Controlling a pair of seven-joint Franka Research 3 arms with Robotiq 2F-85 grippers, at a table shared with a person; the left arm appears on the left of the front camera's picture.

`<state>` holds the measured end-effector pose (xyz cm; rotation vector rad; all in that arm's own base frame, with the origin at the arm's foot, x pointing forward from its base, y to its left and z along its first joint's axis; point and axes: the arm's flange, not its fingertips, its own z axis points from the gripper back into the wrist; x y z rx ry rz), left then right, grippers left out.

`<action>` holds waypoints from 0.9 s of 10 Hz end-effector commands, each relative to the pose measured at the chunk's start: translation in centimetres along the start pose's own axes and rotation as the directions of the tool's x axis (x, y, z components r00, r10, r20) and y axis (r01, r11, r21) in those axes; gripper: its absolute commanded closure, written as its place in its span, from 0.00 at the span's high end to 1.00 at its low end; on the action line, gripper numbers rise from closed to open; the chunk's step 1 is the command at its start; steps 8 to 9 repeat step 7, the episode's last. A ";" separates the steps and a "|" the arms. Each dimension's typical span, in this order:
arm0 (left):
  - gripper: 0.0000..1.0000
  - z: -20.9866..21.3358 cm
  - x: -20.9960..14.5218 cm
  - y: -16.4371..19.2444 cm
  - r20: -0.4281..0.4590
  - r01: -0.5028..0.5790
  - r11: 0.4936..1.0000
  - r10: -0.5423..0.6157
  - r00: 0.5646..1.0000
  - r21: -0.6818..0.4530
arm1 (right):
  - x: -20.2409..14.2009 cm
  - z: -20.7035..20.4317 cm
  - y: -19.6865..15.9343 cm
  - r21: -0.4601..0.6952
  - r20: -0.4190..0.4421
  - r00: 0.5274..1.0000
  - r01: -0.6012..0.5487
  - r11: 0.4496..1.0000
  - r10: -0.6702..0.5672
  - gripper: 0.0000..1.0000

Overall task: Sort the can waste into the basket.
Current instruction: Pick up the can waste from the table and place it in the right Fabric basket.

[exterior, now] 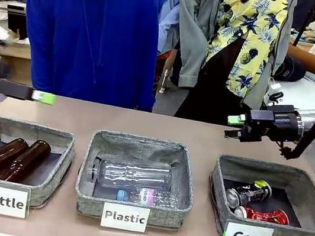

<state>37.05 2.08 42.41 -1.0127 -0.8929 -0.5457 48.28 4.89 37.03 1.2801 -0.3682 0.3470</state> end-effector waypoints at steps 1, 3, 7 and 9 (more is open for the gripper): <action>1.00 6.2 -4.1 -0.3 0.283 -0.040 0.988 -0.004 0.959 0.148 | 1.5 0.7 -0.5 -0.039 0.028 0.997 0.073 0.997 -0.071 1.00; 1.00 0.0 0.0 0.0 0.000 0.000 1.000 0.000 1.000 0.000 | 0.0 0.0 0.0 0.000 0.000 1.000 0.000 1.000 0.000 1.00; 1.00 0.0 0.0 0.0 0.000 0.000 1.000 0.000 1.000 0.000 | 0.0 0.0 0.0 0.000 0.000 1.000 0.000 1.000 0.000 1.00; 1.00 0.0 0.0 0.0 0.000 0.000 1.000 0.000 1.000 0.000 | 0.0 0.0 0.0 0.000 0.000 1.000 0.000 1.000 0.000 1.00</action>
